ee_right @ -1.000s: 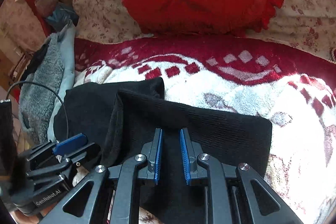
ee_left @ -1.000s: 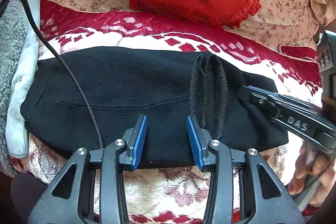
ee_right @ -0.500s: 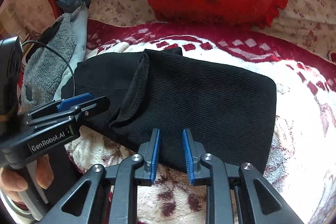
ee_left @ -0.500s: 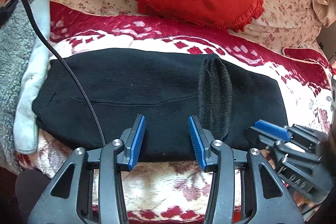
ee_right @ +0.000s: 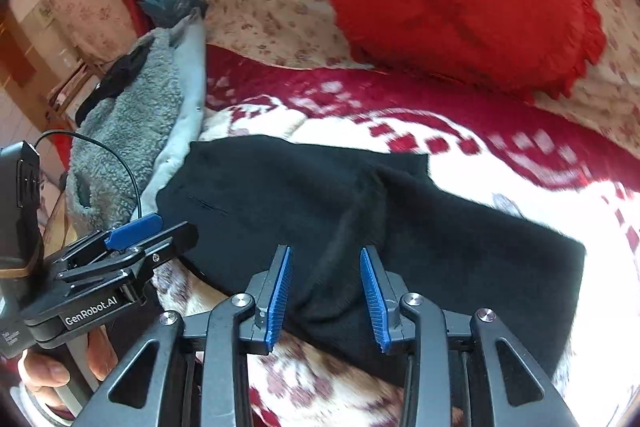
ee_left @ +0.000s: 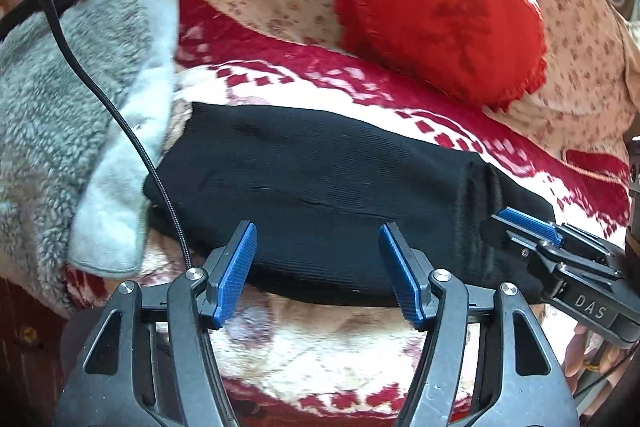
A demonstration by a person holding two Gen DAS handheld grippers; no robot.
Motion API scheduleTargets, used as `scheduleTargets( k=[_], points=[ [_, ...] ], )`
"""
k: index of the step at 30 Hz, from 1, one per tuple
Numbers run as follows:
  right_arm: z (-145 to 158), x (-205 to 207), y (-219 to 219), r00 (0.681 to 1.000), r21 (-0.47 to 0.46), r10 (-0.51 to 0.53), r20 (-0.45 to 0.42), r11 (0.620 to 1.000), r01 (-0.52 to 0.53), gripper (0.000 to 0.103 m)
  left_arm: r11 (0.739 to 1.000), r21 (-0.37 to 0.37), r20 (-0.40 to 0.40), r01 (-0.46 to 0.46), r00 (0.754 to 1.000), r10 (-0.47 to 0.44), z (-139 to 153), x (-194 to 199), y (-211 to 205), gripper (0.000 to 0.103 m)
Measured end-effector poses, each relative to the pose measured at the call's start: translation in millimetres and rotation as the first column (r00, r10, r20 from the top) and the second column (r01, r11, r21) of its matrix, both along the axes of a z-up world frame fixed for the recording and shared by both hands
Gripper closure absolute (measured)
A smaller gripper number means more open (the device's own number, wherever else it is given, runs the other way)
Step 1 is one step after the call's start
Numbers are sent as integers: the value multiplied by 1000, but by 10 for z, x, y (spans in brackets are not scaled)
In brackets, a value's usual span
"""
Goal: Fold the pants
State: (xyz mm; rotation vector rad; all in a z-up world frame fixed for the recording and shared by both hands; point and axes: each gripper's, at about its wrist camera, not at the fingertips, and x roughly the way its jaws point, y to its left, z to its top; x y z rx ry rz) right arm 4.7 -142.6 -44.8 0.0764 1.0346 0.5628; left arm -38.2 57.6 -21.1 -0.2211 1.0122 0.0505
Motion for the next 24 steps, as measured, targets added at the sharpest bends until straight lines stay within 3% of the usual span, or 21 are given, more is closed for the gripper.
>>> scheduleTargets(
  k=[4, 14, 24],
  points=[
    [38, 98, 218, 999, 9, 44, 18, 999, -44, 60, 997, -58, -7, -59, 998, 59, -39, -16, 214, 40],
    [-47, 261, 602, 994, -2, 113, -4, 994, -113, 59, 991, -74, -19, -110, 994, 109, -86, -32, 452, 40],
    [-38, 462, 894, 987, -12, 161, 2, 987, -161, 52, 971, -179, -63, -156, 987, 147, -193, -105, 648, 40]
  ],
)
